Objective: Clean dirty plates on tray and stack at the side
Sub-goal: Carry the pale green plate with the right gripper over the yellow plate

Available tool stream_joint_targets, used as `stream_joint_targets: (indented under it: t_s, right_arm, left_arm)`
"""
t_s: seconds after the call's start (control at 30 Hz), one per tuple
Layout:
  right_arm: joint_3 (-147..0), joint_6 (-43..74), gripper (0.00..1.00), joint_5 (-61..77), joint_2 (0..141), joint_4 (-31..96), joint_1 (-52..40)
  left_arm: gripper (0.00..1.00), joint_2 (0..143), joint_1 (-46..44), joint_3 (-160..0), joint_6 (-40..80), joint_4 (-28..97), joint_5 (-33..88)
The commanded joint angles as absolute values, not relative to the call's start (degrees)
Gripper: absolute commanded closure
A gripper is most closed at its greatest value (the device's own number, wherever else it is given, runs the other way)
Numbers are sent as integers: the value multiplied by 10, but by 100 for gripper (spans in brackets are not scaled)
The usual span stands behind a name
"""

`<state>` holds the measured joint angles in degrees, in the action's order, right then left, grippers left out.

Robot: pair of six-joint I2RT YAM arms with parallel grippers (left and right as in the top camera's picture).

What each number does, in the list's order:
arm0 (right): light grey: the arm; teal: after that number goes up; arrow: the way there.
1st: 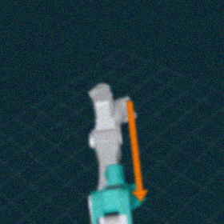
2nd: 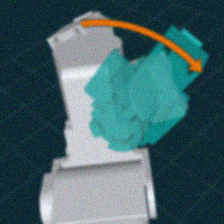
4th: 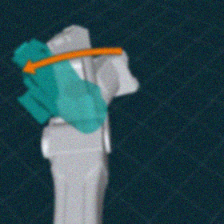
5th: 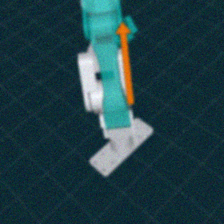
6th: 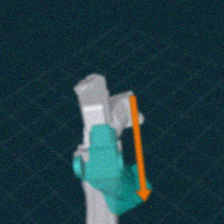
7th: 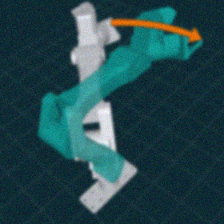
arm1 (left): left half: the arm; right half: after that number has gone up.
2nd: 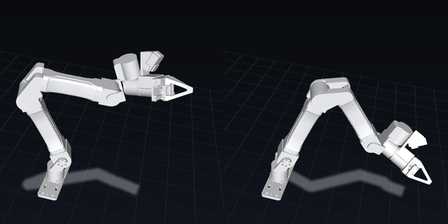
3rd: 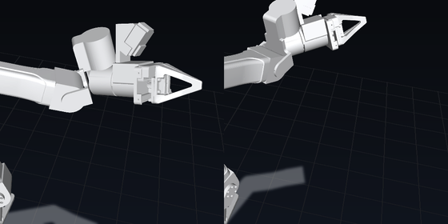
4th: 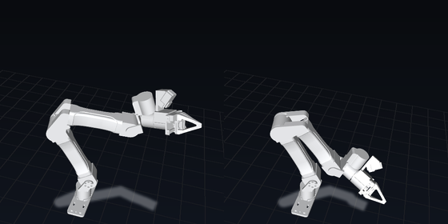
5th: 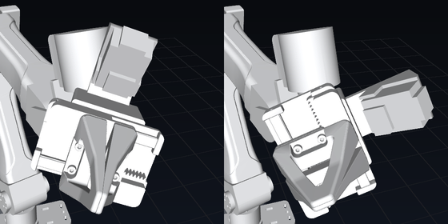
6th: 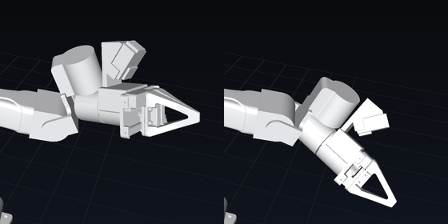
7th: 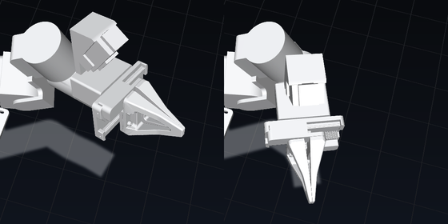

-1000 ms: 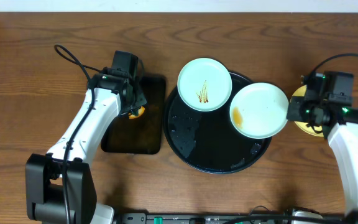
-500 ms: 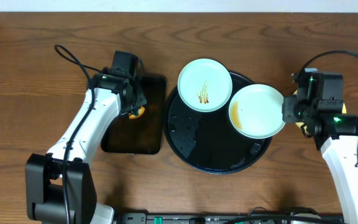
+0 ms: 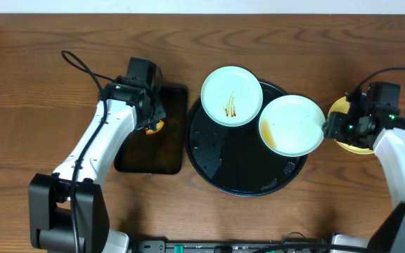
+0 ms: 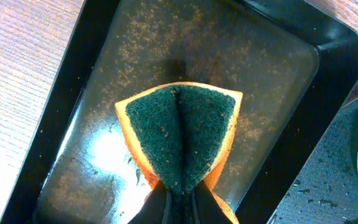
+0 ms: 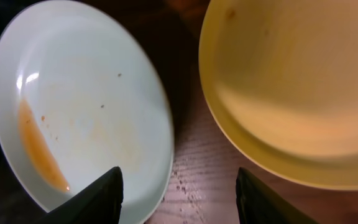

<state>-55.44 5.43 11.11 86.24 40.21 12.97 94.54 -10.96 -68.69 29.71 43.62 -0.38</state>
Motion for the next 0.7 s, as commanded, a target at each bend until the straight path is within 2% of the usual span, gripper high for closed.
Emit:
stream_joint_targets:
  t_s: [0.0, 0.17, 0.27, 0.33, 0.53, 0.67]
  right_arm:
    - [-554, 42, 44, 184, 898, 393, 143]
    - [-554, 42, 46, 220, 948, 368, 143]
    - [-554, 42, 41, 218, 968, 356, 143]
    - [-554, 42, 42, 218, 977, 349, 143]
    - [-554, 42, 73, 214, 984, 338, 143]
    - [-554, 42, 83, 213, 984, 340, 143]
  left_arm:
    - [92, 946, -108, -685, 289, 439, -11]
    - [92, 946, -108, -685, 289, 439, -11]
    - [92, 946, -108, -685, 289, 439, -11]
    - [92, 946, -108, -685, 289, 439, -11]
    - [92, 946, -108, -685, 289, 439, -11]
    - [92, 946, -108, -685, 290, 439, -11]
